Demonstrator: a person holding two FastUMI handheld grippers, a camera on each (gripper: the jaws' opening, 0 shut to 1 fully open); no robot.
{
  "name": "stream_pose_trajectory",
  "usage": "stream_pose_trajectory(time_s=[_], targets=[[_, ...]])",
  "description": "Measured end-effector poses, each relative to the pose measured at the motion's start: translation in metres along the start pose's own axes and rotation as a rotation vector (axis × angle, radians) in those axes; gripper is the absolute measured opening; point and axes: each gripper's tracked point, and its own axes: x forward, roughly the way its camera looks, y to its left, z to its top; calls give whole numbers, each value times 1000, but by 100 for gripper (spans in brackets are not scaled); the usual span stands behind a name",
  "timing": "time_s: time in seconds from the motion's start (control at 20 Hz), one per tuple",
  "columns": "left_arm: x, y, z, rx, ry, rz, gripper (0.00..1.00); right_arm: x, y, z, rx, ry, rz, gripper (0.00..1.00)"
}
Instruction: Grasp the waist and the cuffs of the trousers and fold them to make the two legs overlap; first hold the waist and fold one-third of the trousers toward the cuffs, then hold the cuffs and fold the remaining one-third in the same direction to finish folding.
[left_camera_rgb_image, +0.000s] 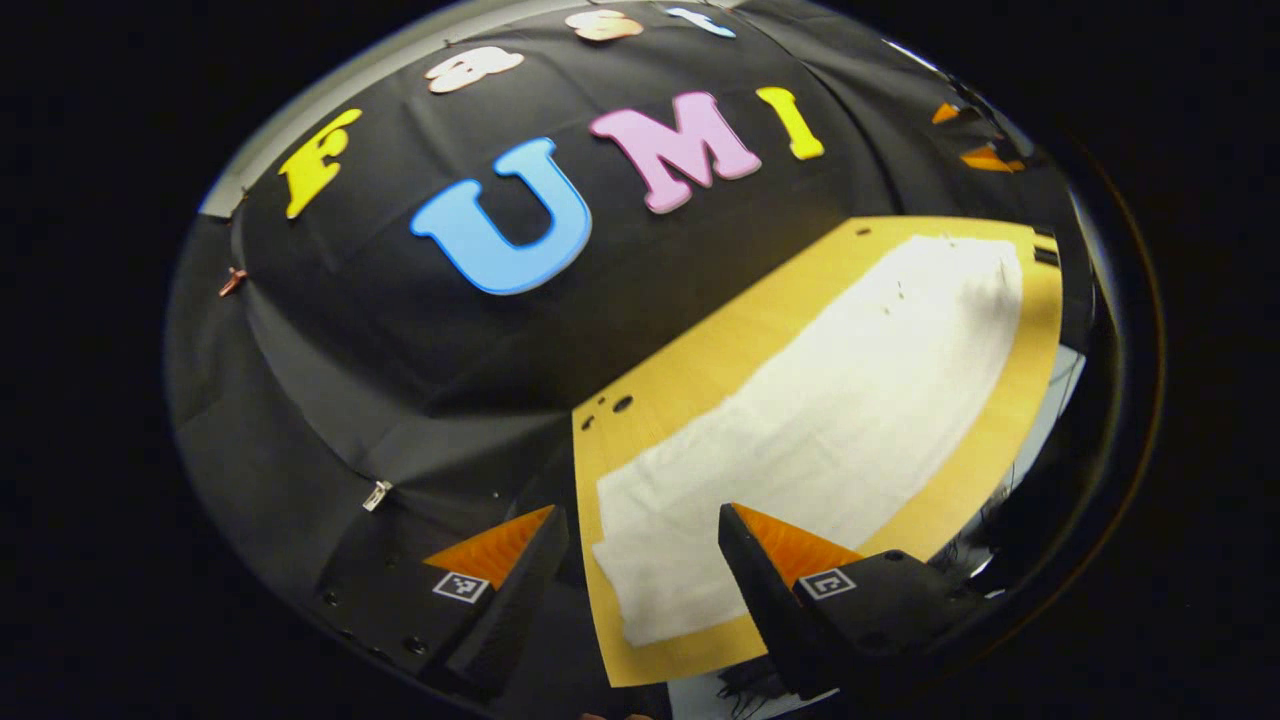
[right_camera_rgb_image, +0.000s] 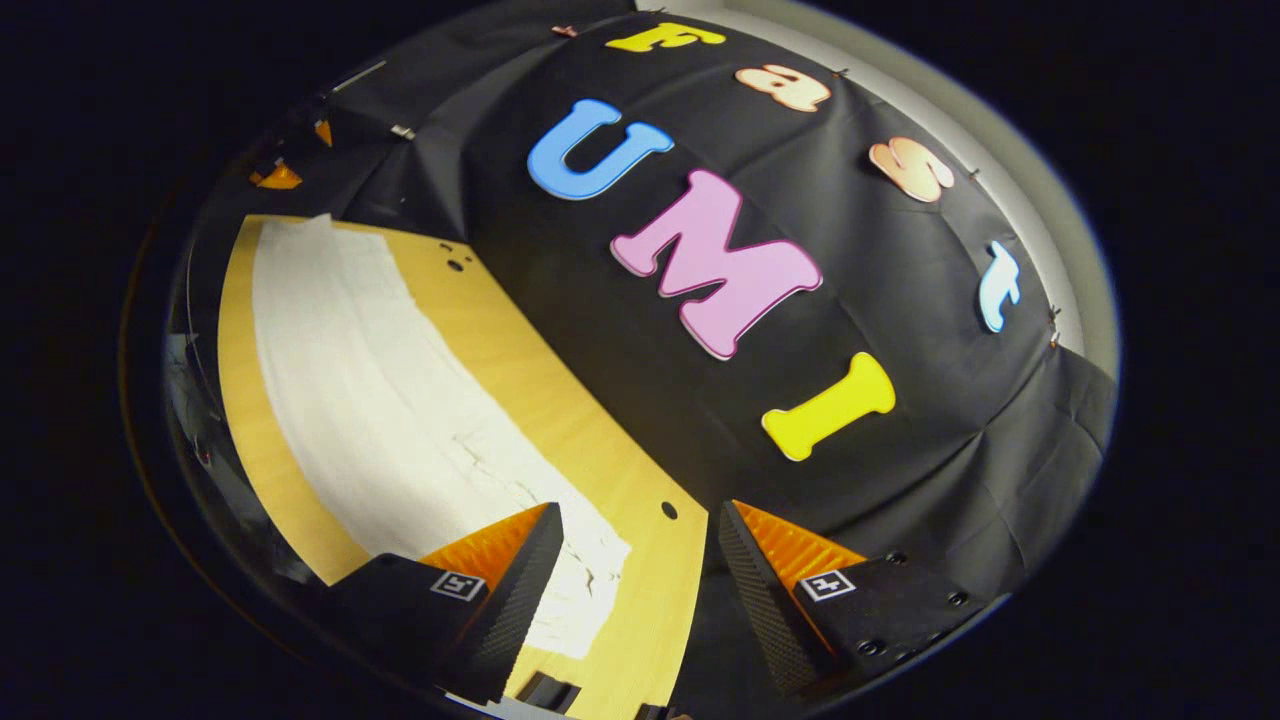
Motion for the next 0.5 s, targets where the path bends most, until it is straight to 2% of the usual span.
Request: stream_pose_trajectory(time_s=[0.25,0.4,0.5], targets=[[25,-37,-69,190,113,-110,96,-2,35,-48,-9,105,72,98],[37,-48,-100,333,166,-167,96,3,43,-74,-13,176,84,97],[51,-61,-118,416,183,-242,96,2,45,-86,12,212,85,98]])
